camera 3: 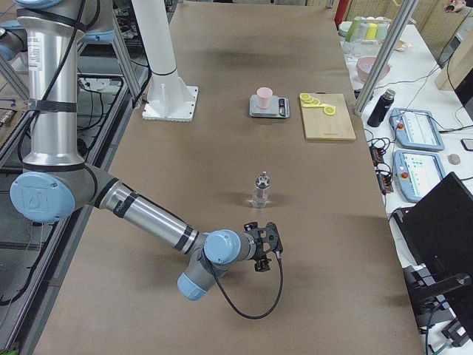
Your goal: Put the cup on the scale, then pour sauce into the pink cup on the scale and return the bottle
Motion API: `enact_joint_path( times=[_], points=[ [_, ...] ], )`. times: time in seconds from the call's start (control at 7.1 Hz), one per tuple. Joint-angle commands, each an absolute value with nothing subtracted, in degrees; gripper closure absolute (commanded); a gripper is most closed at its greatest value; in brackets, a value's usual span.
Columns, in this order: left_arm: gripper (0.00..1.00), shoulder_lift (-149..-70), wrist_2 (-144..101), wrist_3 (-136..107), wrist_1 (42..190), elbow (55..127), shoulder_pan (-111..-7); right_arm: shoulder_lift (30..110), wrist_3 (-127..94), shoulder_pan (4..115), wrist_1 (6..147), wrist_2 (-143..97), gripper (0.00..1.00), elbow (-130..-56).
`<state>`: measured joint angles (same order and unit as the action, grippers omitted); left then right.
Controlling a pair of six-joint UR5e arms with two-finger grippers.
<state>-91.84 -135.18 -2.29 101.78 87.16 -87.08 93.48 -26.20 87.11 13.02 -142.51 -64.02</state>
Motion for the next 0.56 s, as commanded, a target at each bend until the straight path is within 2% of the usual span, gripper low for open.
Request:
enact_joint_path(
  times=[0.0,0.42],
  points=[
    [0.01,-91.8,-135.2,-2.3,101.8,87.5,-87.1,92.8,-21.6,89.5,35.1,-140.8,0.0,-72.4],
    [0.01,-91.9,-135.2,-2.3,102.6,87.3,-87.1,88.3,-5.1,96.4,71.1,-137.4,0.0,-81.6]
  ],
)
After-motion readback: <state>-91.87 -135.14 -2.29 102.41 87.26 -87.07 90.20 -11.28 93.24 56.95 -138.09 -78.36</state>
